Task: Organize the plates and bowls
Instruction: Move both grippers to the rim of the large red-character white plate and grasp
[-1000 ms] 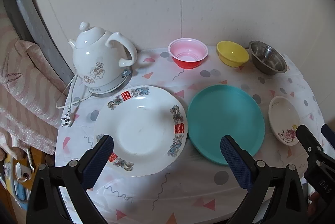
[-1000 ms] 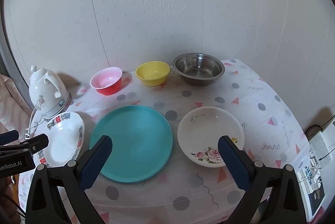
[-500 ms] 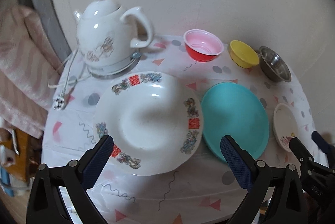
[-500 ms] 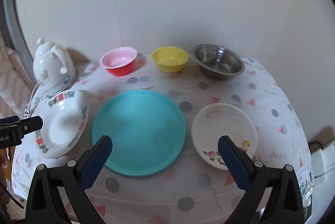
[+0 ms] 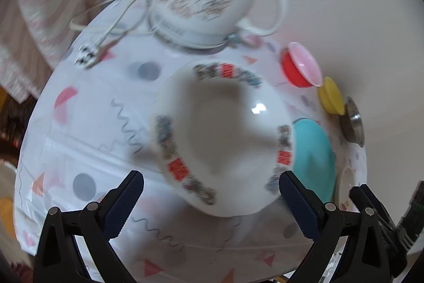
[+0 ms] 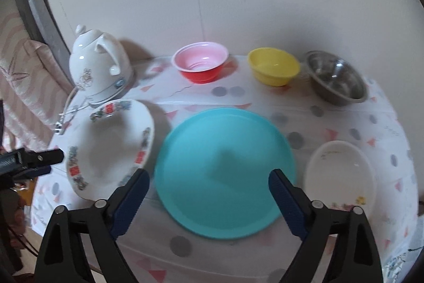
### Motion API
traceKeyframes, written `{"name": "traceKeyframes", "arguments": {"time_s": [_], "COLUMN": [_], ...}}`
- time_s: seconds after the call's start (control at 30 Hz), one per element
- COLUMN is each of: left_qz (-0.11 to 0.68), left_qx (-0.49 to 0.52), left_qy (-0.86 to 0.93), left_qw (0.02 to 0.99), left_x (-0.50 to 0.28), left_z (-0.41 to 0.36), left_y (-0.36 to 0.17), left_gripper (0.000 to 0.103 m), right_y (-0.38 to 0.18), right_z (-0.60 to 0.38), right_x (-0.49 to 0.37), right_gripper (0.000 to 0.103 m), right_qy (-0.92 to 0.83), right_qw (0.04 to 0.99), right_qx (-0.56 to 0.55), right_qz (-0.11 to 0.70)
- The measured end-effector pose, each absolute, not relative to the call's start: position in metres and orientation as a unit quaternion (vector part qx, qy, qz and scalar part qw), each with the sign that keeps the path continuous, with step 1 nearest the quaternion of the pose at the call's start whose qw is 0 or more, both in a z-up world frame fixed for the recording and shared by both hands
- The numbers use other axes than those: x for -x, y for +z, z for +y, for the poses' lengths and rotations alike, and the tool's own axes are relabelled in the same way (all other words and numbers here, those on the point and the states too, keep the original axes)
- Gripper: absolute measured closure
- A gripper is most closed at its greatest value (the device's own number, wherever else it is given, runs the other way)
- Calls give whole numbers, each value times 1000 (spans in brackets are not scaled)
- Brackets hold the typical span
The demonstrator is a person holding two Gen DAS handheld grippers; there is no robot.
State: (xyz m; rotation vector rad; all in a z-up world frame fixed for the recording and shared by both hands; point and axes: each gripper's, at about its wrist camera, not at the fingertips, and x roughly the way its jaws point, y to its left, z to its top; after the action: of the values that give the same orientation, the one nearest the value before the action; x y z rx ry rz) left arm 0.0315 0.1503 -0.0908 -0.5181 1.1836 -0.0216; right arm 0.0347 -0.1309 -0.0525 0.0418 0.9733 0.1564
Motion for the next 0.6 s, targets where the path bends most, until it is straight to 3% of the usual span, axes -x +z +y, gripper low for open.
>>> {"name": "traceKeyframes", "arguments": {"time_s": [0.17, 0.47, 0.6], "left_qz": [525, 497, 517], "left_qx": [300, 271, 257], "left_qy": [-2, 28, 49], "left_qw": [797, 824, 815], "left_x": [-24, -35, -41], "left_z": [167, 178, 180], "left_y": [-103, -104, -114], "left_gripper": [0, 0, 0], "right_y": [-55, -69, -79], "right_z": [-115, -101, -90], "right_x": [-42, -86, -107], "right_gripper": [11, 10, 10], "right_qy": [131, 220, 223], "right_qw": [879, 861, 845], "right_qx": [-28, -105, -75], "right_qz": [457, 447, 479]}}
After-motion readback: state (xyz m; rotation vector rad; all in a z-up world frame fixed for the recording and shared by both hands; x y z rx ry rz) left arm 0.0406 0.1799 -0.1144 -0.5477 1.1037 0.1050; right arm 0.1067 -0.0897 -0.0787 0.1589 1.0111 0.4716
